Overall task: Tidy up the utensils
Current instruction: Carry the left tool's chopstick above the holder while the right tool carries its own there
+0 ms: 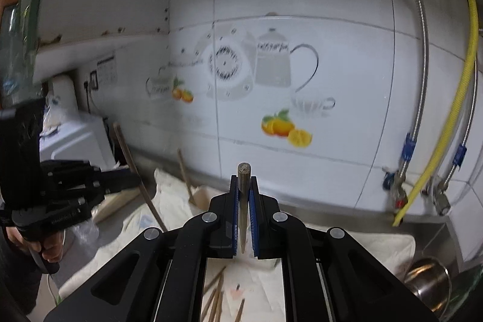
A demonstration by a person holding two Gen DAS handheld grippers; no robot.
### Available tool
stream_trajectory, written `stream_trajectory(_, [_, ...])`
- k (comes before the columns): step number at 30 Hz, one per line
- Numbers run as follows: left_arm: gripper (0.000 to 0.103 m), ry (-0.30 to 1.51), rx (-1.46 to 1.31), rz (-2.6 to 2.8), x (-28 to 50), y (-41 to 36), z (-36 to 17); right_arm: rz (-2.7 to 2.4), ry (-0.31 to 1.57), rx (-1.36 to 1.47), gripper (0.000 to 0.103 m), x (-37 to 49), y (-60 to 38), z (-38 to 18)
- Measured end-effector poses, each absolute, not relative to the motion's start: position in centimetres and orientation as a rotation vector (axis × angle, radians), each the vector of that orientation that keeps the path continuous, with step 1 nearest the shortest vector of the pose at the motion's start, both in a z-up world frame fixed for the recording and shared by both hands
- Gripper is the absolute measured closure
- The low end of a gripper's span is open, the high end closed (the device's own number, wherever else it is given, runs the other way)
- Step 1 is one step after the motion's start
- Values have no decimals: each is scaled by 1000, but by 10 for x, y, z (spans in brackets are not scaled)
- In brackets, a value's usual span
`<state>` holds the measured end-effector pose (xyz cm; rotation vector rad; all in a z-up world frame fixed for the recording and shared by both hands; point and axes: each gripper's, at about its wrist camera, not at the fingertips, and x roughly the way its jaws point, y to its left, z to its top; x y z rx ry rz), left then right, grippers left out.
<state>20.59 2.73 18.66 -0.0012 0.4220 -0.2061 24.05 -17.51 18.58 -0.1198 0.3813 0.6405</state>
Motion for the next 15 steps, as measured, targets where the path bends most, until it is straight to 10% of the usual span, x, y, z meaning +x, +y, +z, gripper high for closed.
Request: stream_trajectory(15, [98,407,-38,-75,302,54,170,574,384,-69,97,296,-173,190])
